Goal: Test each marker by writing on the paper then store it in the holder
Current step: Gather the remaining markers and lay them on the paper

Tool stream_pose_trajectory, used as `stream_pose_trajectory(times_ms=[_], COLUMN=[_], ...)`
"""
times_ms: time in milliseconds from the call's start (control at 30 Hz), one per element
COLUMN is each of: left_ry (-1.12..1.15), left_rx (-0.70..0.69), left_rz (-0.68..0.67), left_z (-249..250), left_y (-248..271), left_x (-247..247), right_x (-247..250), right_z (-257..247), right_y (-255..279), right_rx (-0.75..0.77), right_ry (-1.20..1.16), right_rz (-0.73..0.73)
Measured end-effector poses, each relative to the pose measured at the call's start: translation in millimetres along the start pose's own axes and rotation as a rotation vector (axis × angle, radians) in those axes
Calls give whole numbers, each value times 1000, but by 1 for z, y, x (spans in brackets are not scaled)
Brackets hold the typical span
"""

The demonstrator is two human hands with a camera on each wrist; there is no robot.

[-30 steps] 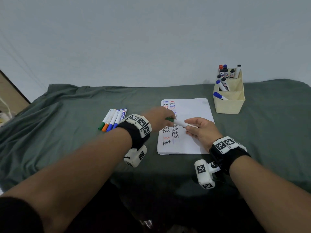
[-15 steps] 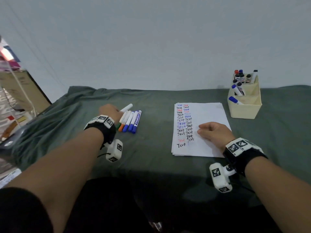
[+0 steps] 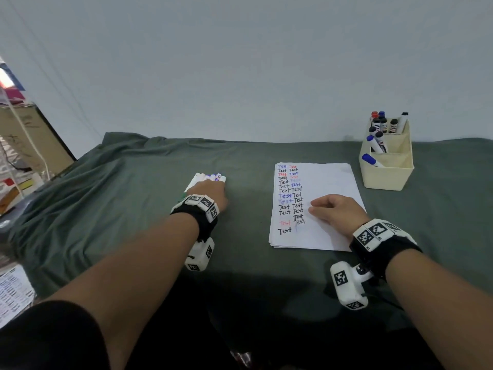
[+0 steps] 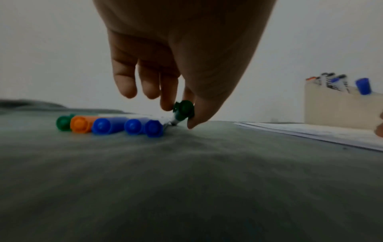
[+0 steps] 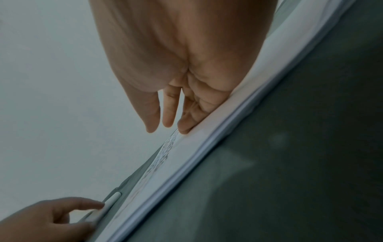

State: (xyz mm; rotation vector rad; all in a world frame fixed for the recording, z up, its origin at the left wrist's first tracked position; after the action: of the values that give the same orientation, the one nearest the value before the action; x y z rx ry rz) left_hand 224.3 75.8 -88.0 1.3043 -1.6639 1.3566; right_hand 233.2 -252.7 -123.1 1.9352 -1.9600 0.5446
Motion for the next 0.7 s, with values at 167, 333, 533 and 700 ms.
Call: stream_pose_trajectory(times_ms=[167,333,533,700], left_ry=[152,229,245,172], left_rx=[133,259,272,181], left_rz=[-10,-45,-96,-43], left_z=[-17,-33,-30,10], left_y=[0,5,2,-10], left_x=[-10,-16,-14,26], right_x=[0,8,36,65], right_z=[-1,-11,-19,-16], right_y=[-2,-5,-5,-8], right_rx=[-6,3,37,46], right_ry=[-32,-67,-3,152], right_rz=[-2,15,71,165])
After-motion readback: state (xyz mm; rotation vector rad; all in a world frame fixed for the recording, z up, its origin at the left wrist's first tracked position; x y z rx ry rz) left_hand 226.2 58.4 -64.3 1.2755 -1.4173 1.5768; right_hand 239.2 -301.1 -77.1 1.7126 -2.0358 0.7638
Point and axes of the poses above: each hand's wrist, its own y-axis away from the middle knuckle, its own x-axis out of the back of the hand, z = x × y, the point moved 10 cm from there along -y, towards the middle knuckle, and after that the axes turned 13 degrees about z, right-handed, at the moved point
